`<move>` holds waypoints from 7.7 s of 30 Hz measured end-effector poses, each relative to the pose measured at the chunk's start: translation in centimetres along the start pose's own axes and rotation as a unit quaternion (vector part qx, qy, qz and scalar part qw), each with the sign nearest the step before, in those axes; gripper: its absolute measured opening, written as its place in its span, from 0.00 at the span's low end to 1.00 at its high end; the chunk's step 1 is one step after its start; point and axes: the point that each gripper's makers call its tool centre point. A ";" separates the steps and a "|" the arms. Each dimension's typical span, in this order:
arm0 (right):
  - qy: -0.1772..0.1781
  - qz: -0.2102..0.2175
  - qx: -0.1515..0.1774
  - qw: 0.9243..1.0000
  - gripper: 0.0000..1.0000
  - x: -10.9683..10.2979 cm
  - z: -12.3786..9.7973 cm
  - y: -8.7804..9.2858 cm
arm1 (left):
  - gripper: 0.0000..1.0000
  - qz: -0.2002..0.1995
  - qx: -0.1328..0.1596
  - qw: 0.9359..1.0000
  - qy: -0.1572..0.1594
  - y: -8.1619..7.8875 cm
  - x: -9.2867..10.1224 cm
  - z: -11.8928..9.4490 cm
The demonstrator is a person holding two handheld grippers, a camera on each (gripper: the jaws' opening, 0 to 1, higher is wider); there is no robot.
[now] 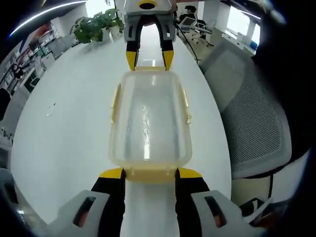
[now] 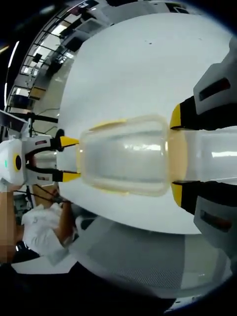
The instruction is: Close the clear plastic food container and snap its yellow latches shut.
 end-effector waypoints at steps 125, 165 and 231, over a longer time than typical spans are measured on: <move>0.023 0.019 -0.077 0.997 0.38 -0.4 -10.1 17.1 | 0.38 0.002 0.046 0.999 0.007 -15.9 0.6 11.7; 0.021 0.027 -0.096 0.995 0.38 -0.3 -10.5 18.9 | 0.38 -0.009 0.046 0.999 0.013 -17.2 0.7 12.5; 0.028 0.064 -0.085 0.994 0.40 -0.7 -10.6 18.6 | 0.41 -0.044 0.049 0.998 0.005 -16.3 0.8 11.8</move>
Point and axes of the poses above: the point that each gripper's makers call its tool centre point, and the gripper's own axes: z roughly forward along the fingers, x roughly to its right, y roughly out of its underside, and after that the axes turned 4 degrees about x, right-handed
